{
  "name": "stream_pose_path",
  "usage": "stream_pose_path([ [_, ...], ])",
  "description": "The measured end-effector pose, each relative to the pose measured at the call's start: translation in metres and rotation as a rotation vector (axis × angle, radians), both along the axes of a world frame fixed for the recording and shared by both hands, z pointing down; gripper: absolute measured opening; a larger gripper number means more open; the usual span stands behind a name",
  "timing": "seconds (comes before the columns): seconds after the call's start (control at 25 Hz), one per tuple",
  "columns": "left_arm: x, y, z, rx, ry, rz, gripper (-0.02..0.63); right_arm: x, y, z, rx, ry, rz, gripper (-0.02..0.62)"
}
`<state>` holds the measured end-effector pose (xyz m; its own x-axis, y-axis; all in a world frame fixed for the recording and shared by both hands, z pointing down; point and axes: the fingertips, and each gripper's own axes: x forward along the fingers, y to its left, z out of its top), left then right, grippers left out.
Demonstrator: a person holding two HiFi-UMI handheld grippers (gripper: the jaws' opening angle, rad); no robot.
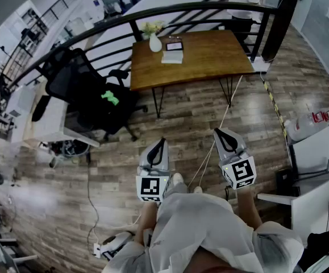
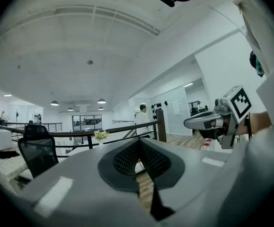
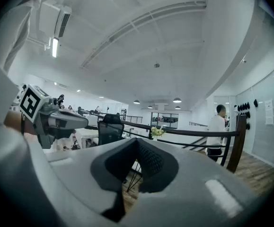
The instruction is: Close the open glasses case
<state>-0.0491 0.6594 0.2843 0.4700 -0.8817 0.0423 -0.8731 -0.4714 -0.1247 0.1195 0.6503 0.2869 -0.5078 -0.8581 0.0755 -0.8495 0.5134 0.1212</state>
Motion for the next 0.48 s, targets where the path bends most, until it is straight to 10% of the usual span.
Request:
stream_pose_path([
  [0.48,0.004,-0.031,0.000,0.018,-0.001,0.002,0.019,-0.003,-0.029,0.000,0.022,-0.013,-0.004,0.003],
])
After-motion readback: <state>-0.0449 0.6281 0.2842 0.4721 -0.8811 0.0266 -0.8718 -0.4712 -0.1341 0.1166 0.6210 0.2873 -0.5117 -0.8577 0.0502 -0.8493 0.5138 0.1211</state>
